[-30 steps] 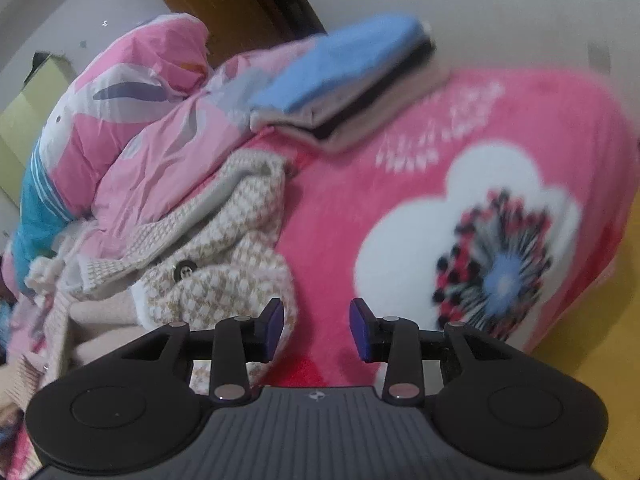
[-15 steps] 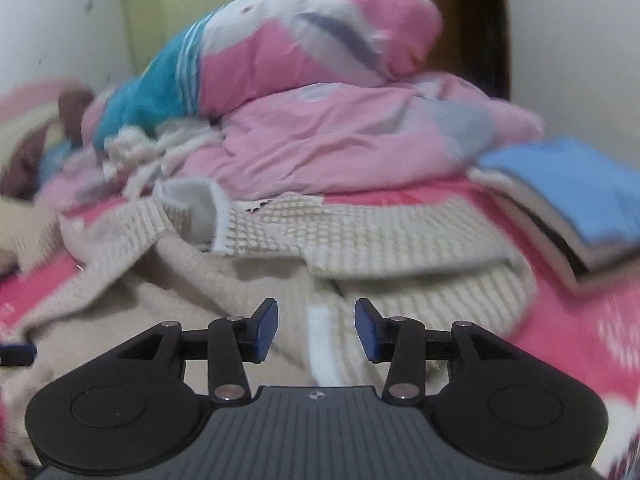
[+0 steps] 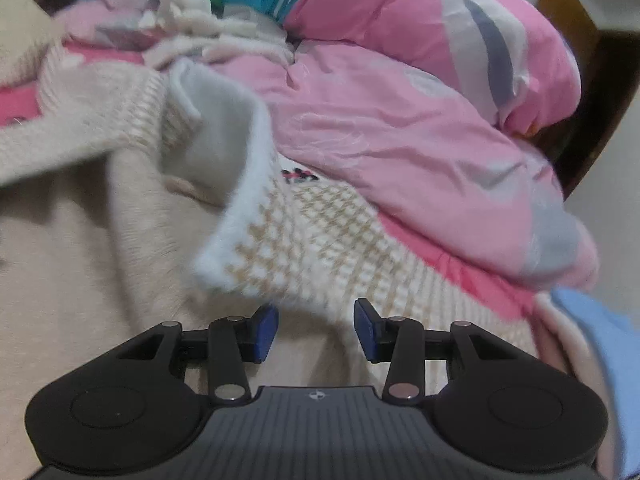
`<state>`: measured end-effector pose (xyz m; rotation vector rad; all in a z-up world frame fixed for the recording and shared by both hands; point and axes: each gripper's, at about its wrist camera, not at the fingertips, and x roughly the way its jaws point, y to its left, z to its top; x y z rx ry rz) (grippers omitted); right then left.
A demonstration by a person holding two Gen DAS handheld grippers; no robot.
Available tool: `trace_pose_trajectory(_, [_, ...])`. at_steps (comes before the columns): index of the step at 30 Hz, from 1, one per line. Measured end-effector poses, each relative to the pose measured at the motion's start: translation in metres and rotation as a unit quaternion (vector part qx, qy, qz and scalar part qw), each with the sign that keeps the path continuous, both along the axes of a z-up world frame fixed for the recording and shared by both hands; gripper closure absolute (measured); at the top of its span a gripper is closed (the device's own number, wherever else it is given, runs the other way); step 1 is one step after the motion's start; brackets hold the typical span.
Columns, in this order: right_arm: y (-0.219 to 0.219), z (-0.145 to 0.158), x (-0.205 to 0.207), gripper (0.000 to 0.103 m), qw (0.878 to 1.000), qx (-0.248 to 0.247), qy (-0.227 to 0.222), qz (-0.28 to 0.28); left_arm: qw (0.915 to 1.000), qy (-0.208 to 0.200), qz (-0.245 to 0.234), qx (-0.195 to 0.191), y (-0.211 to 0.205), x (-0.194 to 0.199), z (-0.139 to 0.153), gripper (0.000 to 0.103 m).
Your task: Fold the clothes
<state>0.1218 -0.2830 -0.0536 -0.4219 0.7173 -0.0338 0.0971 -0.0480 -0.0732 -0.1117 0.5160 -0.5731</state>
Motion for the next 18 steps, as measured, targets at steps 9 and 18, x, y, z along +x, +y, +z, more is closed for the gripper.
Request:
trace_pose_trajectory(9, [-0.057, 0.062, 0.081, 0.096, 0.983, 0.125, -0.089, -0.096, 0.9991, -0.006, 0.025, -0.035, 0.004, 0.011, -0.009, 0.061])
trace_pose_trajectory(18, [-0.097, 0.081, 0.172, 0.096, 0.967, 0.120, -0.159, -0.157, 0.9975, -0.006, 0.035, -0.062, 0.011, 0.010, -0.015, 0.061])
